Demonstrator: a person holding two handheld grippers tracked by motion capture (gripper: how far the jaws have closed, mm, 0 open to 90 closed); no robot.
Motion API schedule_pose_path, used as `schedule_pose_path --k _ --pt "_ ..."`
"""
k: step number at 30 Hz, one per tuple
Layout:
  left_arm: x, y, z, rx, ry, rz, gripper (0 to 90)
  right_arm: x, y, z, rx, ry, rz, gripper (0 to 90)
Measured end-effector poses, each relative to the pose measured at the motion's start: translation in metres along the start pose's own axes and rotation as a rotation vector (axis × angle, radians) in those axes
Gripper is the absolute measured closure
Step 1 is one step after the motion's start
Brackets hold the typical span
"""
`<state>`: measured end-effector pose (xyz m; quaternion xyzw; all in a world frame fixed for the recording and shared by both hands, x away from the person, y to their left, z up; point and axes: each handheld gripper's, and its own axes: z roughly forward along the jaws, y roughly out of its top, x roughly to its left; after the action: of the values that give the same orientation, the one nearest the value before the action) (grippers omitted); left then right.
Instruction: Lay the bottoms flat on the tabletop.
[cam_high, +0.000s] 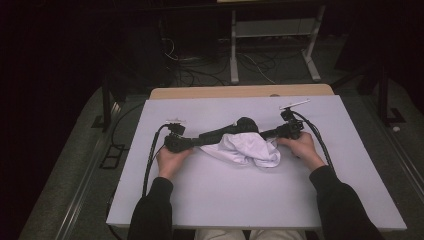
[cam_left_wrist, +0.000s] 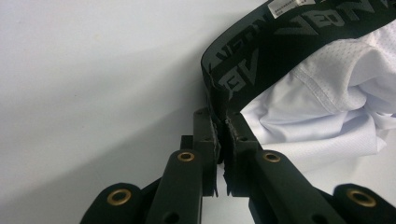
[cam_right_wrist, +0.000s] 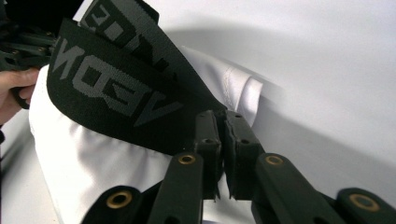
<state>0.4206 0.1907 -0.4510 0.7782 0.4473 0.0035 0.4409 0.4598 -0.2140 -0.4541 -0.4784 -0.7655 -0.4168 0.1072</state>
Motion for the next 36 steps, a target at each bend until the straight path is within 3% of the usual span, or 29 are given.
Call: schedule_pose_path --k 6,13,23,28,29,31,36 --pt "-0.001 0.001 -0.002 -0.008 0.000 0.005 84.3 0.006 0.002 -0.005 -0.015 -0.050 -0.041 86.4" --pt "-0.004 0.004 -0.007 -0.036 0.002 0.017 84.4 0.016 0.006 -0.029 -0.093 -0.136 -0.110 86.5" --pt "-0.008 0.009 -0.020 -0.102 0.003 0.024 84.4 0.020 0.008 -0.043 -0.128 -0.210 -0.151 86.4" --pt "-0.009 0.011 -0.024 -0.121 0.004 0.025 84.4 0.015 0.008 -0.053 -0.159 -0.216 -0.138 86.5" --pt "-0.011 0.013 -0.026 -0.125 0.005 0.035 84.5 0.015 0.008 -0.060 -0.194 -0.227 -0.139 86.6" --pt "-0.012 0.015 -0.027 -0.130 0.005 0.042 84.4 0.015 0.009 -0.063 -0.207 -0.228 -0.137 86.6" --pt "-0.018 0.024 -0.032 -0.151 -0.002 0.070 84.5 0.017 0.013 -0.086 -0.298 -0.200 -0.128 86.6"
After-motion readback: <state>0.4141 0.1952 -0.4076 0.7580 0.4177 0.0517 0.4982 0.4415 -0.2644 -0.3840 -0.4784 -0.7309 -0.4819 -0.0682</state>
